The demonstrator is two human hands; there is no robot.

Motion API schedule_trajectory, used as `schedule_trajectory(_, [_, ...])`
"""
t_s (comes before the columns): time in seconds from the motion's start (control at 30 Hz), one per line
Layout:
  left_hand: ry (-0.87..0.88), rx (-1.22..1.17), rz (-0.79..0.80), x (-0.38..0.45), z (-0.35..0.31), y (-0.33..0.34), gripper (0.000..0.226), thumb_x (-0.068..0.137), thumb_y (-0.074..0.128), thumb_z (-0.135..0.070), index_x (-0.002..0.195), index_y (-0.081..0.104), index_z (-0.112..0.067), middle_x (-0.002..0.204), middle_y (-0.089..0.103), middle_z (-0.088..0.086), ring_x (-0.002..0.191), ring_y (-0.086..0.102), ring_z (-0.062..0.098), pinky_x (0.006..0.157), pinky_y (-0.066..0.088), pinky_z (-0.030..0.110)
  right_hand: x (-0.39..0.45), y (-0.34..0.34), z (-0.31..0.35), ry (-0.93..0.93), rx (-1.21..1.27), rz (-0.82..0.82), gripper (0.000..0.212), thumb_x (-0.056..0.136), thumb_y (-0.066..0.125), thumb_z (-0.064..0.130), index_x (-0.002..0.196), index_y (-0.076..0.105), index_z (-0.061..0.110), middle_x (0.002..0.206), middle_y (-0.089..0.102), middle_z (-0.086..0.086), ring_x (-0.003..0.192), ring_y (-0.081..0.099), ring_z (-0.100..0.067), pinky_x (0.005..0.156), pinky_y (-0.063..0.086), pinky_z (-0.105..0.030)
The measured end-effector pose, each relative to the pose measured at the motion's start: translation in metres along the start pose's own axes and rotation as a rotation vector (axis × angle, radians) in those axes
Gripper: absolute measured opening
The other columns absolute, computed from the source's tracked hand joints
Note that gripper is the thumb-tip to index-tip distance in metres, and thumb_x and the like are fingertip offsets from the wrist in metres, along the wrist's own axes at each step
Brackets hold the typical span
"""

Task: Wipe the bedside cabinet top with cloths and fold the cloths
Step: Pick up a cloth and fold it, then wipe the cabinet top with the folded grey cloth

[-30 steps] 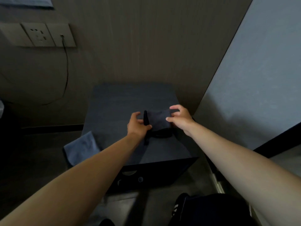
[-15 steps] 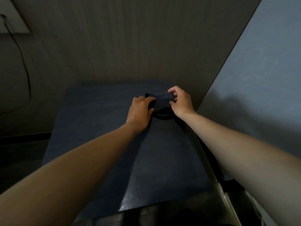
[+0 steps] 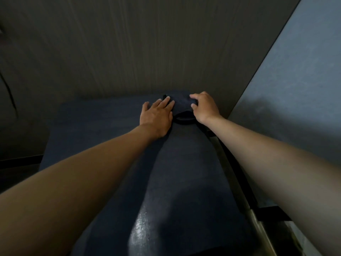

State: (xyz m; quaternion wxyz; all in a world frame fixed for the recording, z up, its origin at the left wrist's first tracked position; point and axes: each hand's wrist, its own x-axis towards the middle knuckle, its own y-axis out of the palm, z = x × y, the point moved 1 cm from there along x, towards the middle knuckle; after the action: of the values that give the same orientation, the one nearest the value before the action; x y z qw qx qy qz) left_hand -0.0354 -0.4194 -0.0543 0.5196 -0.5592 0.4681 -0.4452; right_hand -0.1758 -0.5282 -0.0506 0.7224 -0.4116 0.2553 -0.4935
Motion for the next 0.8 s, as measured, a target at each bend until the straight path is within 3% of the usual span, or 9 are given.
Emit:
schedule_trajectory(0.2, [-0.012, -0.013, -0.012, 0.004, 0.001, 0.003, 0.051, 0.104, 0.023, -0.035, 0.154, 0.019, -0.025, 0.162, 0.012, -0.005, 0.146, 0.021, 0.018, 0.114, 0.017, 0.046, 0.004, 0.003, 0.000, -0.013, 0.003, 0.015, 0.040, 0.100, 0.050, 0.012, 0.140, 0.052, 0.016, 0.134, 0.048, -0.006, 0.125, 0.050, -0.024, 0.106, 0.041, -0.035])
schedule_trajectory(0.37, [-0.038, -0.050, 0.021, -0.001, -0.002, 0.002, 0.051, 0.104, 0.023, -0.035, 0.154, 0.019, -0.026, 0.162, 0.011, -0.005, 0.146, 0.021, 0.020, 0.114, 0.019, 0.047, -0.004, -0.003, 0.003, -0.017, -0.026, 0.065, 0.041, 0.103, 0.042, 0.023, 0.143, 0.047, 0.018, 0.144, 0.045, -0.004, 0.132, 0.045, -0.025, 0.109, 0.039, -0.037])
schedule_trajectory(0.5, [-0.054, -0.081, 0.049, -0.017, -0.006, -0.003, 0.054, 0.104, 0.025, -0.037, 0.155, 0.014, -0.024, 0.163, 0.009, -0.004, 0.147, 0.017, 0.020, 0.114, 0.020, 0.047, -0.022, -0.006, 0.011, -0.044, -0.110, 0.145, 0.051, 0.101, 0.046, 0.025, 0.151, 0.035, 0.019, 0.157, 0.030, -0.003, 0.142, 0.032, -0.025, 0.116, 0.031, -0.039])
schedule_trajectory(0.63, [-0.068, -0.142, 0.019, -0.036, -0.008, -0.014, 0.061, 0.102, 0.031, -0.039, 0.156, 0.008, -0.023, 0.163, 0.008, -0.003, 0.148, 0.013, 0.021, 0.114, 0.022, 0.046, -0.044, -0.018, 0.031, -0.044, -0.220, 0.129, 0.055, 0.103, 0.039, 0.029, 0.155, 0.019, 0.025, 0.163, 0.012, 0.000, 0.147, 0.019, -0.026, 0.113, 0.033, -0.045])
schedule_trajectory(0.8, [-0.078, -0.197, 0.038, -0.073, -0.006, -0.035, 0.061, 0.102, 0.033, -0.041, 0.155, 0.012, -0.020, 0.163, 0.009, -0.003, 0.148, 0.013, 0.020, 0.114, 0.025, 0.047, -0.084, -0.029, 0.072, -0.141, -0.258, 0.149, 0.054, 0.103, 0.041, 0.030, 0.153, 0.026, 0.023, 0.163, 0.014, 0.001, 0.148, 0.018, -0.025, 0.115, 0.030, -0.047])
